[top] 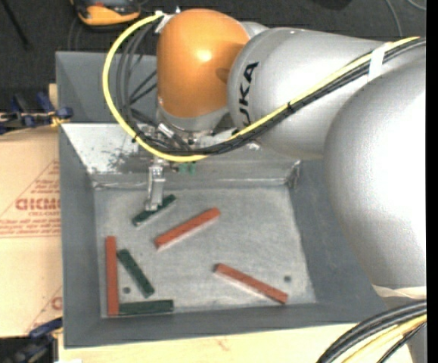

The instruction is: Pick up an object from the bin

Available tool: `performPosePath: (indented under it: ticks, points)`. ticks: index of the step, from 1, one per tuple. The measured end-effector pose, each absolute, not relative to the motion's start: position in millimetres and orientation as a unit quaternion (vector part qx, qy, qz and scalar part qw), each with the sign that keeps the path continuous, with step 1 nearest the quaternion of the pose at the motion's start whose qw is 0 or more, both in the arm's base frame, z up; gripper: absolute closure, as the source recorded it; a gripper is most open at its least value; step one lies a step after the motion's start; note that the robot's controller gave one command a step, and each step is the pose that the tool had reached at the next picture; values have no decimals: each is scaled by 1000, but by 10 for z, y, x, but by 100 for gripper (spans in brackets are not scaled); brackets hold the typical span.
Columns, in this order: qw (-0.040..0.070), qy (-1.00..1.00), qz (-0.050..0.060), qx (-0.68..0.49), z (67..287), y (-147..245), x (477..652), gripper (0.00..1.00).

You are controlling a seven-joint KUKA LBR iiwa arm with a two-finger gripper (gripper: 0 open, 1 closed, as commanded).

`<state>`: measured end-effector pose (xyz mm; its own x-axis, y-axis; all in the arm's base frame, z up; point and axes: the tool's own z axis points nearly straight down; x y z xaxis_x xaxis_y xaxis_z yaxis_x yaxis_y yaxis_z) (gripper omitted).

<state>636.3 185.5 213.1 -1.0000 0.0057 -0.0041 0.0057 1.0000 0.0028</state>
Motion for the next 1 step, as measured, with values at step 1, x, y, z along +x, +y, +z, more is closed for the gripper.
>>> performPosePath:
  ticks: [1]
  points:
    - [2,1000,1,3,2131,1855,6363,0]
